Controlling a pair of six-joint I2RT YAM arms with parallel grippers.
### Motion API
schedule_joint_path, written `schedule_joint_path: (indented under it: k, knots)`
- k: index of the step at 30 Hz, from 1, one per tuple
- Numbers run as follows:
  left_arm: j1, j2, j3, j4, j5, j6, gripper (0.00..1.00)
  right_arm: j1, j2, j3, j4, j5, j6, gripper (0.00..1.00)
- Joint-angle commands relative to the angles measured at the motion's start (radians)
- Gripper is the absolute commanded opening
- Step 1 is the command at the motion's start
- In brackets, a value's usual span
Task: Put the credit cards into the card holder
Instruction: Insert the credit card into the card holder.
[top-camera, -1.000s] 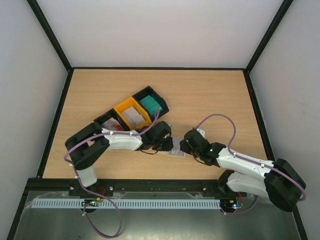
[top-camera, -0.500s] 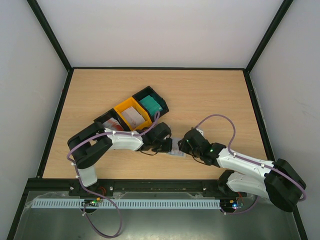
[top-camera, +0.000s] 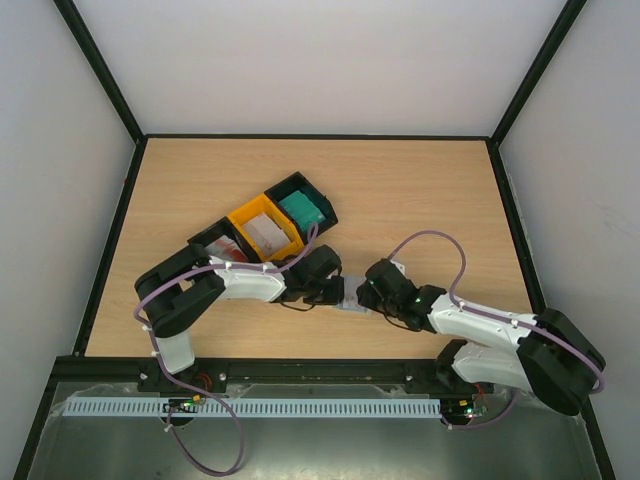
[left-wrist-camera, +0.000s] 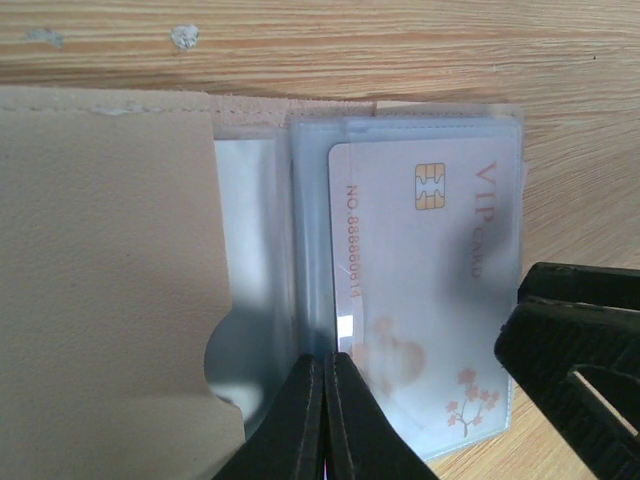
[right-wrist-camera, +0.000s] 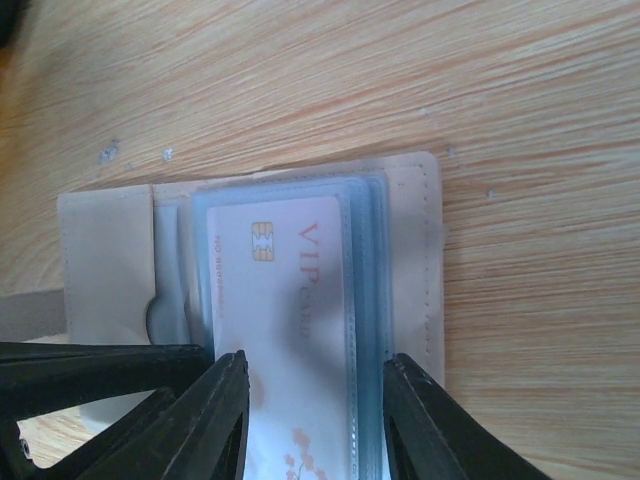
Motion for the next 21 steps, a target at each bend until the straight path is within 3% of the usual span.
schedule_joint_path:
  k: [1, 21]
  knots:
    - [0.002, 0.036, -0.039, -0.061, -0.023, -0.006, 0.02, -0.003, 0.019, -0.009, 0.034, -0.018, 0.001, 0.35]
    - [0.008, 0.041, -0.040, -0.056, -0.020, -0.009, 0.02, -0.003, 0.059, 0.019, -0.007, 0.003, 0.021, 0.35]
